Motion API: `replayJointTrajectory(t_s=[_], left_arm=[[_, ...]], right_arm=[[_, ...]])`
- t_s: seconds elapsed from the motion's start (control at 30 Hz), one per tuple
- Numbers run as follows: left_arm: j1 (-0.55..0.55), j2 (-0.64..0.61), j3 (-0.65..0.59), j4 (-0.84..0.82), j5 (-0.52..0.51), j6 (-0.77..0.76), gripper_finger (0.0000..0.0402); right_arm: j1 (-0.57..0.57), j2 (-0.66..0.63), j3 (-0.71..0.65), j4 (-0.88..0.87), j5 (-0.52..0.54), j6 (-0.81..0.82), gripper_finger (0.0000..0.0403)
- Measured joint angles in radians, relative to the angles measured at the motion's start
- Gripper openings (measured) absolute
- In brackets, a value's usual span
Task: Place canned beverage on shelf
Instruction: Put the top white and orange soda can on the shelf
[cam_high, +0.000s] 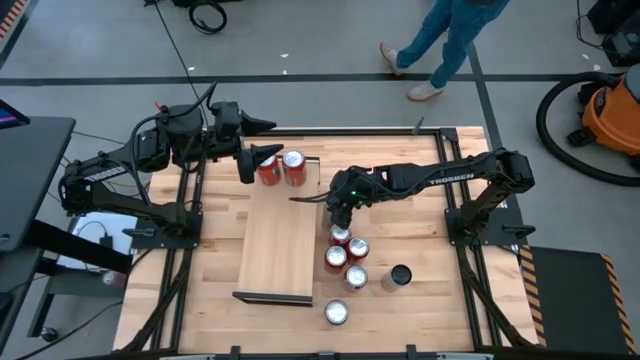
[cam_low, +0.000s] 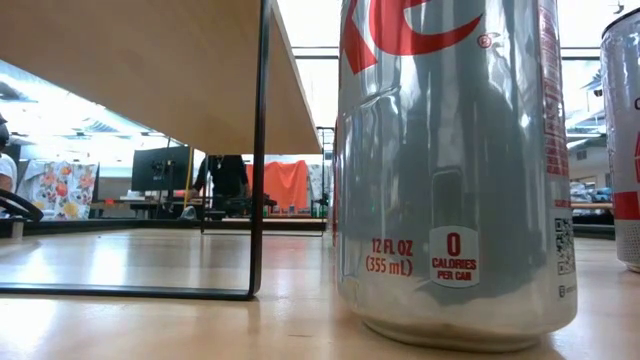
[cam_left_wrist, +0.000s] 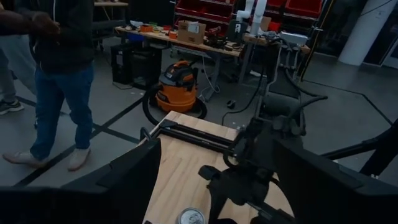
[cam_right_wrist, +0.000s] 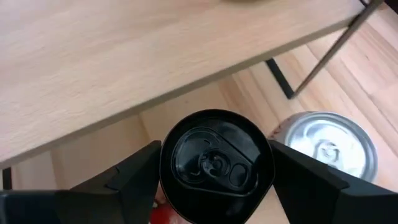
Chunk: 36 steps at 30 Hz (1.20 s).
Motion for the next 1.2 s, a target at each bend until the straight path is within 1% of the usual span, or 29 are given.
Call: replayJointTrajectory(t_s=[0.2, 0.3, 0.4, 0.53, 0.63, 0.73, 0.8, 0.87, 0.93, 1.1, 1.2], left_arm=[[0.000, 0.000, 0.000, 0.000, 0.000, -0.009, 0.0318], [0.000, 0.000, 0.000, 0.000, 0.000, -0.010, 0.0318], [-0.004, 0.000, 0.000, -0.002, -0.001, -0.021, 0.0318], [-0.042, 0.006, 0.000, 0.000, -0.006, -0.039, 0.0318], [-0.104, 0.026, 0.000, -0.020, -0.068, -0.038, 0.0318], [-0.170, 0.047, 0.001, -0.033, -0.134, -0.031, 0.0318], [-0.210, 0.059, -0.001, -0.061, -0.158, -0.032, 0.0318], [-0.242, 0.081, 0.003, -0.050, -0.161, -0.032, 0.0318], [-0.266, 0.108, -0.001, -0.074, -0.161, -0.031, 0.0318], [-0.278, 0.183, 0.002, -0.088, -0.166, -0.082, 0.0318], [-0.278, 0.226, -0.002, -0.111, -0.166, -0.094, 0.0319]], right_arm=[[-0.013, -0.056, 0.002, -0.009, 0.022, 0.001, 0.0275], [-0.026, -0.091, 0.008, -0.031, 0.011, -0.016, 0.0275], [-0.043, -0.103, 0.090, -0.138, -0.002, -0.042, 0.0275], [-0.045, -0.083, 0.237, -0.270, 0.009, -0.108, 0.0275], [-0.046, -0.076, 0.320, -0.317, 0.023, -0.119, 0.0275], [-0.051, -0.077, 0.369, -0.341, 0.020, -0.122, 0.0275], [-0.053, -0.077, 0.413, -0.369, 0.006, -0.133, 0.0275], [-0.053, -0.080, 0.457, -0.377, -0.026, -0.150, 0.0275], [-0.052, -0.080, 0.499, -0.375, -0.054, -0.153, 0.0275], [-0.051, -0.080, 0.581, -0.378, -0.067, -0.155, 0.0275], [-0.053, -0.082, 0.605, -0.376, -0.080, -0.135, 0.0275]])
